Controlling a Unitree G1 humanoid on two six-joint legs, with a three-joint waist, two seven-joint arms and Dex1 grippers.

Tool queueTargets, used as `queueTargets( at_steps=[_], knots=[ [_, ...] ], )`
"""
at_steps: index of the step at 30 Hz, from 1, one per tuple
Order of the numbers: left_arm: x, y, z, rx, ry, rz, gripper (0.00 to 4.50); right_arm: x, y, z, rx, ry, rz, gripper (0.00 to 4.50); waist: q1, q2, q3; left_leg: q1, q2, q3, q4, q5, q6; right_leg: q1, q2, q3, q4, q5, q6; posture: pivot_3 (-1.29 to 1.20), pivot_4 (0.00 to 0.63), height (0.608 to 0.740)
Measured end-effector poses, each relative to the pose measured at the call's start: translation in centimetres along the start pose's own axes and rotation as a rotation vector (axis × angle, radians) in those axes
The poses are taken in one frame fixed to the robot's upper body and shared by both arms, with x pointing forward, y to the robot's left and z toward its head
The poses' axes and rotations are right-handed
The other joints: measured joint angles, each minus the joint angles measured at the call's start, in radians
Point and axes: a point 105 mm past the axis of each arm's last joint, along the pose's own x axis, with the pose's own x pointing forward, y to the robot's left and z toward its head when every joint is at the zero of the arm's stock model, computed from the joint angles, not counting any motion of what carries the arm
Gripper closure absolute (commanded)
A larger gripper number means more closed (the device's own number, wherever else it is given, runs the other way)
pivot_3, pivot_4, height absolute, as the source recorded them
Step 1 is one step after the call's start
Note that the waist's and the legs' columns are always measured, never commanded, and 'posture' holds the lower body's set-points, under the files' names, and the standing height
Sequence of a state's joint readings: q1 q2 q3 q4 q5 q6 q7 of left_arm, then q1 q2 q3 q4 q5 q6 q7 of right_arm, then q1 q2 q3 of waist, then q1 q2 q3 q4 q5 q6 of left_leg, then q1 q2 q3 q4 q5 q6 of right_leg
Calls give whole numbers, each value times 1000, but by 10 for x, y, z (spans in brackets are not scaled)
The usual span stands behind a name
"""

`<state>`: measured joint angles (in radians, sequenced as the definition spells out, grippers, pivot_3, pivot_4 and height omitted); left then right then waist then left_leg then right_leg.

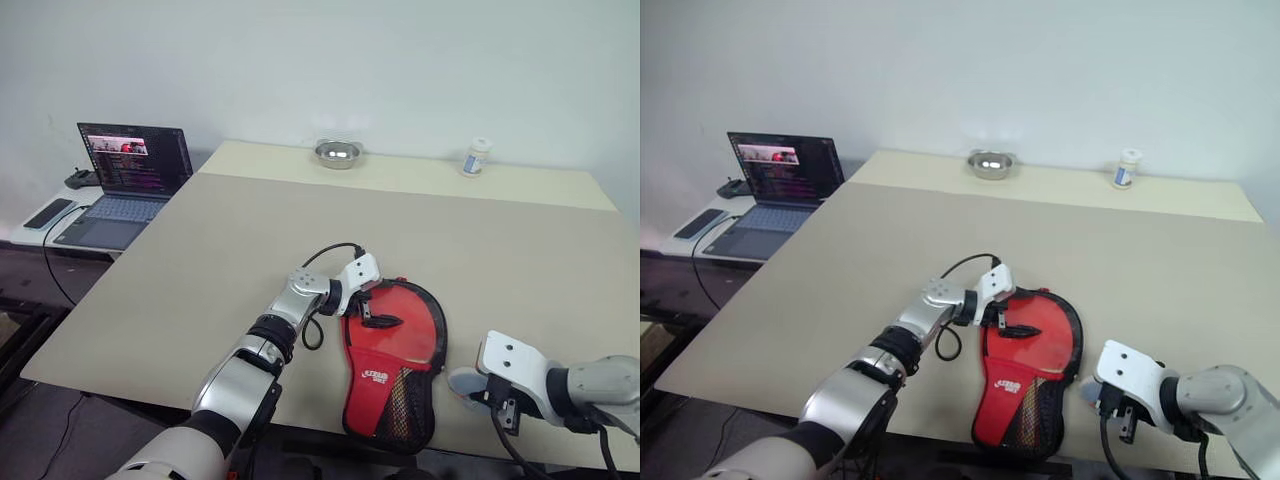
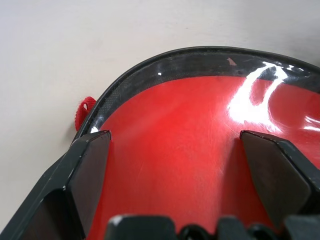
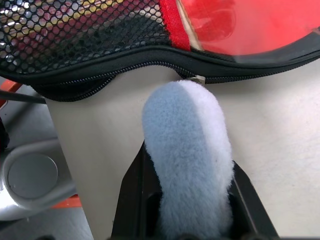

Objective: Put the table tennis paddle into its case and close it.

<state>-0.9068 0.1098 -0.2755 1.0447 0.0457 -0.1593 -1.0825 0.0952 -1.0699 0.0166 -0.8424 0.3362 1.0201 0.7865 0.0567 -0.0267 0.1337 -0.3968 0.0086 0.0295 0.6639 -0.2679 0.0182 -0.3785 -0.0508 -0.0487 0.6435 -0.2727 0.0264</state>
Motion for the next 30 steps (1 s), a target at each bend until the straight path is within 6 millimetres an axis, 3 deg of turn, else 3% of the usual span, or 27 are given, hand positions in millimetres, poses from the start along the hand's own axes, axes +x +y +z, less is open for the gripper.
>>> queueTargets(
  at_steps=[1,7,12,15,19,22,27,30],
  knots=[
    [0,1,0,-1,1,4,0,1,-1,0,14,-3,0,4062,-1,0,0,0,0,0,0,0,0,0,0,0,0,0,0,0,150,740],
    [-2,3,-3,-5,8,22,0,-1,-10,7,33,-27,11,2136,-8,0,0,5,1,-1,1,0,0,5,-1,-1,0,0,0,0,150,740],
    [-2,3,-3,-5,7,24,0,-7,-28,10,73,-41,-30,450,-9,0,0,5,0,0,1,0,0,5,-2,-1,0,0,0,0,150,740],
    [-2,3,0,2,-1,26,0,-20,-40,15,99,-66,-26,450,-10,1,1,5,0,0,1,0,0,5,-2,-1,0,0,0,0,150,740],
    [-4,2,2,15,-12,15,0,-47,-69,46,102,-207,-90,450,-15,0,2,4,0,0,0,0,0,4,-2,-1,0,1,-3,0,150,740],
    [-6,1,6,23,-25,-2,0,-50,-82,59,140,-289,-102,450,-18,-1,3,0,0,0,0,0,0,0,-3,-1,0,3,-6,0,150,740],
    [-20,2,12,33,-33,-28,0,-25,-90,67,227,-373,-84,450,-33,-3,9,-8,0,0,-1,0,0,-10,-3,0,4,4,-7,0,150,740],
    [-34,7,19,41,-40,-12,0,-1,-97,66,307,-401,-105,24,-37,2,20,-11,0,1,0,1,0,-13,-2,0,5,4,-8,0,150,740]
  ],
)
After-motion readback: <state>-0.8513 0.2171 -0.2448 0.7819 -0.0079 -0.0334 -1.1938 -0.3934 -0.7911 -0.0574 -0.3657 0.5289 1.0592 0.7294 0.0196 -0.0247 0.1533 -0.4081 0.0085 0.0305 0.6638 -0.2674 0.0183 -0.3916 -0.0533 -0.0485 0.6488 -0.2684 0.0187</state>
